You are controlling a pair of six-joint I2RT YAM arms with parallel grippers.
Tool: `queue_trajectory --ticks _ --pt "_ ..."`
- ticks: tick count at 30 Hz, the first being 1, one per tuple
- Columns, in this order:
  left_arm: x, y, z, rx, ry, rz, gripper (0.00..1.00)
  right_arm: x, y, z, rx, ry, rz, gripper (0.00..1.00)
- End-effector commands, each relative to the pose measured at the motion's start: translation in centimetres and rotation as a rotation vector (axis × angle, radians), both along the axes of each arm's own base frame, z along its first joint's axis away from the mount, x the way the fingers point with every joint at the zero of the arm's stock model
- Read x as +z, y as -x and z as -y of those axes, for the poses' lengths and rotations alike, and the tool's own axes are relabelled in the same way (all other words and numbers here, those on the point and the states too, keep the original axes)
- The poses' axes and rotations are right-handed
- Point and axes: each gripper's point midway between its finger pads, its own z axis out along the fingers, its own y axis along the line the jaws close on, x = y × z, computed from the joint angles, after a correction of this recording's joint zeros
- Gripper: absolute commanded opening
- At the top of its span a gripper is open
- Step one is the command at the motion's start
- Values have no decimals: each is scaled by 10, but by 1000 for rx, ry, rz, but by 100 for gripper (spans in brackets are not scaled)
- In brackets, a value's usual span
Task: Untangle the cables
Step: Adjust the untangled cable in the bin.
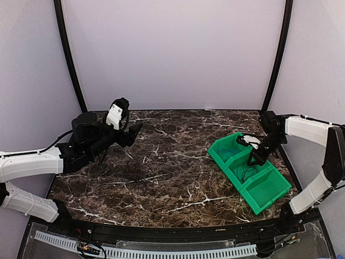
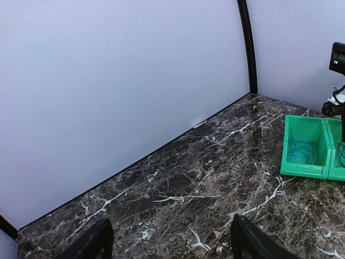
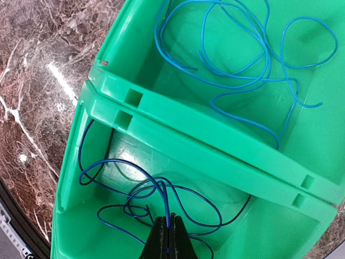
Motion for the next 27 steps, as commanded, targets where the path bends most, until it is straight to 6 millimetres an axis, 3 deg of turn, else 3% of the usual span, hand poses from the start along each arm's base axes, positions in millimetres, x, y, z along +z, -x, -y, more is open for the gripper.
queue_trajectory --ticks 1,5,10,15,16,18,21,25,27 --pt "17 0 0 -4 31 17 77 -15 0 -1 -4 17 -5 0" --pt "17 0 1 -9 34 14 78 -20 -4 5 -32 53 15 0" --pt "14 -2 0 1 31 10 78 -11 -17 11 -73 87 62 0" --pt "8 -11 -7 72 46 -23 78 -19 -17 13 -103 96 36 0" --pt "4 -13 -9 98 58 -51 78 -17 -19 14 -112 102 33 9" --pt "1 -23 -13 157 56 -92 78 -5 -20 16 -114 116 41 23" --pt "-13 -31 -9 196 43 -197 76 31 -26 19 -97 125 116 37" --pt "-10 -26 -5 193 89 -320 74 77 -28 17 -70 107 200 58" --pt "-11 -18 -10 199 117 -377 73 97 -31 16 -57 101 228 61"
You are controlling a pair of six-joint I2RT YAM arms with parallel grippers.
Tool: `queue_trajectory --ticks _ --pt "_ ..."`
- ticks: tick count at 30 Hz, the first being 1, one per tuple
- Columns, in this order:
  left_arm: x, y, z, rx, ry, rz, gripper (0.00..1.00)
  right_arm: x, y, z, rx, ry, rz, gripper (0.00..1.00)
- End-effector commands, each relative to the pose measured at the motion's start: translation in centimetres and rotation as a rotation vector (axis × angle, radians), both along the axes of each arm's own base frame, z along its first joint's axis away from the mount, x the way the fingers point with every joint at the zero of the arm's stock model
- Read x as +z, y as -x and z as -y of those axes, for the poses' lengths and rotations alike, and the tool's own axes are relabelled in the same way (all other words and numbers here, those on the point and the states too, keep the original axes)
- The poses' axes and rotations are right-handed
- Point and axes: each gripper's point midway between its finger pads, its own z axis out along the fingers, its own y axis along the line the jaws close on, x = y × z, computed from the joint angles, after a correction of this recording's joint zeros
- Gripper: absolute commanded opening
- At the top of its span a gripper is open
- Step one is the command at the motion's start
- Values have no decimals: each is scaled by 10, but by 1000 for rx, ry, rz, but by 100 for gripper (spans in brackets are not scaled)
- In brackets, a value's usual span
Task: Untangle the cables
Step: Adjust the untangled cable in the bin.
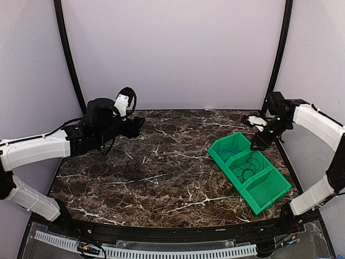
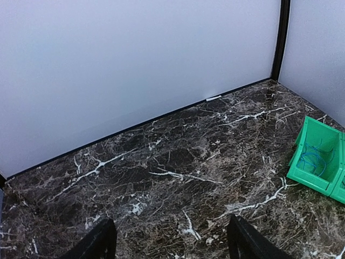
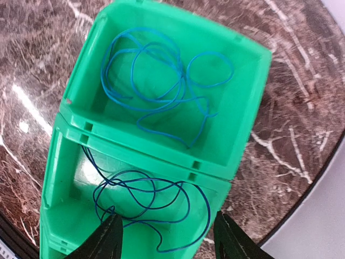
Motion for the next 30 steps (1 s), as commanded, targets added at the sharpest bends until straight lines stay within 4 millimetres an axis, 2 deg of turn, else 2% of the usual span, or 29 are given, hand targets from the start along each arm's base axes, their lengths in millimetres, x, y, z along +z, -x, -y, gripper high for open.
queue_trajectory --ticks 1,2,3,4,8,9,11,15,20,22,26,30 --pt "-9 19 -18 61 63 -176 73 55 -1 -2 35 -6 81 62" --pt "-9 23 -23 86 100 -204 73 65 -4 -4 39 -14 97 62" --pt "-22 28 -33 122 74 -256 72 78 -8 -7 45 -31 123 62" --pt "-24 32 -39 156 111 -289 72 94 -13 -12 51 -57 161 62" --pt "-73 57 -69 263 32 -484 72 135 -28 -40 76 -204 273 61" --pt "-88 65 -81 300 -28 -539 72 141 -30 -49 91 -241 296 61" --pt "-104 76 -100 366 -93 -607 70 151 -30 -71 139 -323 332 61" --pt "-121 91 -118 409 -127 -697 69 159 -23 -123 256 -469 367 61" --pt "-153 104 -141 547 -85 -849 67 140 0 -178 403 -626 296 62" --pt "-168 107 -142 574 9 -917 67 119 11 -191 459 -634 231 62" --pt "-189 111 -126 567 279 -1002 63 81 31 -204 520 -651 154 62" --pt "-197 109 -108 543 463 -1031 52 53 53 -210 585 -638 122 62"
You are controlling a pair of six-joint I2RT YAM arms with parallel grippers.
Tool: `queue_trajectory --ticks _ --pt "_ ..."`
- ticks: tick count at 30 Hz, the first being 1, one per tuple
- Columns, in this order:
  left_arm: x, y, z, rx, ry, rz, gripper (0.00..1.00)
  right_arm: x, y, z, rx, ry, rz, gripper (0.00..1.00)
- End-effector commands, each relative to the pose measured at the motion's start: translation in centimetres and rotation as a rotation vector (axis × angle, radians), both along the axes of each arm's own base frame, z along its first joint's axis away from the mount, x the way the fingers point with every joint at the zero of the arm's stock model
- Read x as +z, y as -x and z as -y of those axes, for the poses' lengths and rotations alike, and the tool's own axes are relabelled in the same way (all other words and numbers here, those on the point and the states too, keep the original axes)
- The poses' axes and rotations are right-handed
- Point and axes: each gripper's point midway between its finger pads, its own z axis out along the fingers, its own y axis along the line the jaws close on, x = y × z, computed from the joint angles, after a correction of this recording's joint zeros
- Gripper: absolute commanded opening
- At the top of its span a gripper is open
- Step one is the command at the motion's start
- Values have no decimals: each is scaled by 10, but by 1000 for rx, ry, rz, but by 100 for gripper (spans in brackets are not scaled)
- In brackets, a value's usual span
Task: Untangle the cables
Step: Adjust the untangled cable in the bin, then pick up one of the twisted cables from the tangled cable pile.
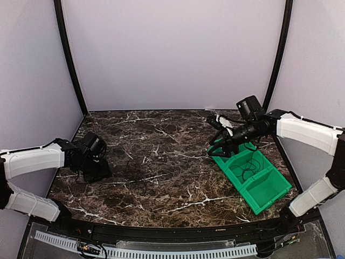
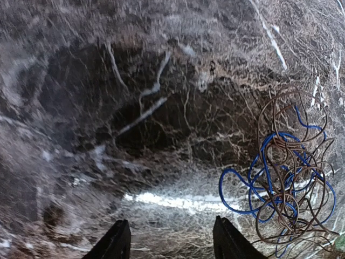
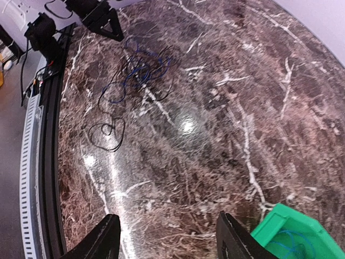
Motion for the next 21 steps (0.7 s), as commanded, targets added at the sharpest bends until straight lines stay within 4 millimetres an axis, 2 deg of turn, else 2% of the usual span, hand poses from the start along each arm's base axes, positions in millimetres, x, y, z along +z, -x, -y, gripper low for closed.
queue_trajectory --ticks 1,8,13,16,18,21 --pt "4 -9 35 98 283 40 51 -12 16 -15 96 -38 33 62" --pt "-5 -21 39 126 299 65 45 -33 19 -15 113 5 -2 62" --pt "-13 -28 43 132 304 62 42 -41 19 -13 115 30 -12 62" --pt "-15 -33 43 133 296 71 33 -41 20 -13 119 33 -5 62" --pt "-13 -37 42 129 284 85 23 -43 19 -12 117 37 -5 63" --pt "-4 -46 35 124 227 130 10 -47 19 -12 118 47 -11 62"
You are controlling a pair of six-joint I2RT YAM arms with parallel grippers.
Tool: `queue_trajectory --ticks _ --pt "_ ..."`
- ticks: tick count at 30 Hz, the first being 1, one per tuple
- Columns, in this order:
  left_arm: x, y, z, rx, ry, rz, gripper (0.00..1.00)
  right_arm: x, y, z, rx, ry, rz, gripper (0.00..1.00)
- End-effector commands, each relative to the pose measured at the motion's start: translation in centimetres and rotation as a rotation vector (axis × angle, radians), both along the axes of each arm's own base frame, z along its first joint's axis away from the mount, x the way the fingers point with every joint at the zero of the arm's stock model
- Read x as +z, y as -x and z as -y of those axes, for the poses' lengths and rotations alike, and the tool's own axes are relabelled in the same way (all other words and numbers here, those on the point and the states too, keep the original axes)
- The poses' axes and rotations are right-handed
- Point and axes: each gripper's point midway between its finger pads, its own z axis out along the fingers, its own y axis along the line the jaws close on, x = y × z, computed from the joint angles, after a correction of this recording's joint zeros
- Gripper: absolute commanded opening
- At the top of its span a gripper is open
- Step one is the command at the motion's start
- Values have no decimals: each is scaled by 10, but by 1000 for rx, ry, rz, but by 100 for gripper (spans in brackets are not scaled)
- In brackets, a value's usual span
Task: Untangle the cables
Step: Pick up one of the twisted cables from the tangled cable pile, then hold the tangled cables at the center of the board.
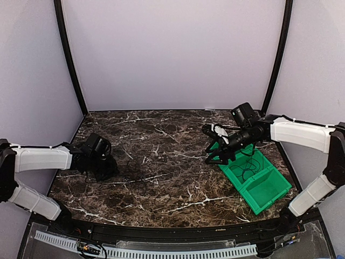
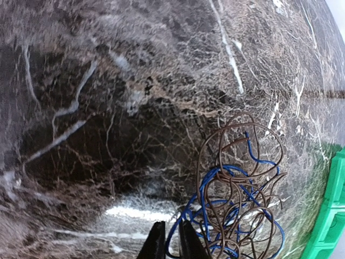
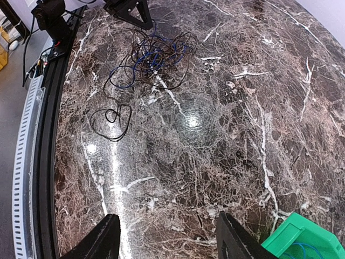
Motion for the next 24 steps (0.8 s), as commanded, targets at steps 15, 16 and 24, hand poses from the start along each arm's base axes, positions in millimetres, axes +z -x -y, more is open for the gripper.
queue_trajectory --ticks 15,16,24 --pt "153 -62 33 -453 -170 468 0 104 -86 -28 -228 -96 292 94" --pt "156 -62 35 -486 -184 479 0 114 -90 -36 -218 -136 241 98" --pt "194 -42 56 -585 -50 616 0 104 -87 -128 -3 -222 130 82"
